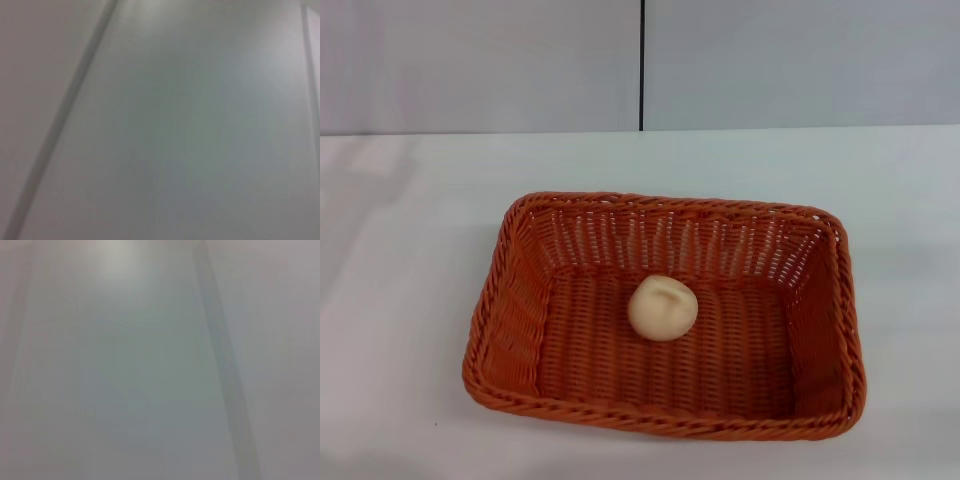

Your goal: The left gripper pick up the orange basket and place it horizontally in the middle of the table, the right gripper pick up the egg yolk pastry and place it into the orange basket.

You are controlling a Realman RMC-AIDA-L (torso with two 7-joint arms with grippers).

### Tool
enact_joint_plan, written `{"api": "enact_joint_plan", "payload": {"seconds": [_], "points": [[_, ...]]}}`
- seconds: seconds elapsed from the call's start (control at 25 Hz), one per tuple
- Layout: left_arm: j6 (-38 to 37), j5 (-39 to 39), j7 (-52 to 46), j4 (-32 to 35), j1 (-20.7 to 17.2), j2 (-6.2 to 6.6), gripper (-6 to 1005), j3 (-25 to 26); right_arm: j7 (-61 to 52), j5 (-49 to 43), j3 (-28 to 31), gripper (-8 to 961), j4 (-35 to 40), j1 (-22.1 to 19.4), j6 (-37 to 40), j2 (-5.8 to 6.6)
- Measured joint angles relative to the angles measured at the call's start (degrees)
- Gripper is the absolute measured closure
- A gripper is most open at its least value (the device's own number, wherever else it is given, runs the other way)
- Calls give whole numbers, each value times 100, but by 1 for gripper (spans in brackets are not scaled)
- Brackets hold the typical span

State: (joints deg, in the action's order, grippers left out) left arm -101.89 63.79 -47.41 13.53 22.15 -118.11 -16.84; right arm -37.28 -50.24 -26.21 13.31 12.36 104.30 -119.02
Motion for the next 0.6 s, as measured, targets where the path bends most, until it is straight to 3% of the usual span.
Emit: {"api": "enact_joint_plan", "payload": {"seconds": [0.2,0.36,0.6], "points": [[19,-9,760,-304,-12,-8,332,398,1407,815,400,312,-974,81,238,-8],[56,-10,1583,-683,38,-24,332,792,1703,1036,501,312,-1193,140,210,-8],[69,-13,1866,-828,87,-27,332,897,1734,1081,751,312,-1274,243,1,-4]]}}
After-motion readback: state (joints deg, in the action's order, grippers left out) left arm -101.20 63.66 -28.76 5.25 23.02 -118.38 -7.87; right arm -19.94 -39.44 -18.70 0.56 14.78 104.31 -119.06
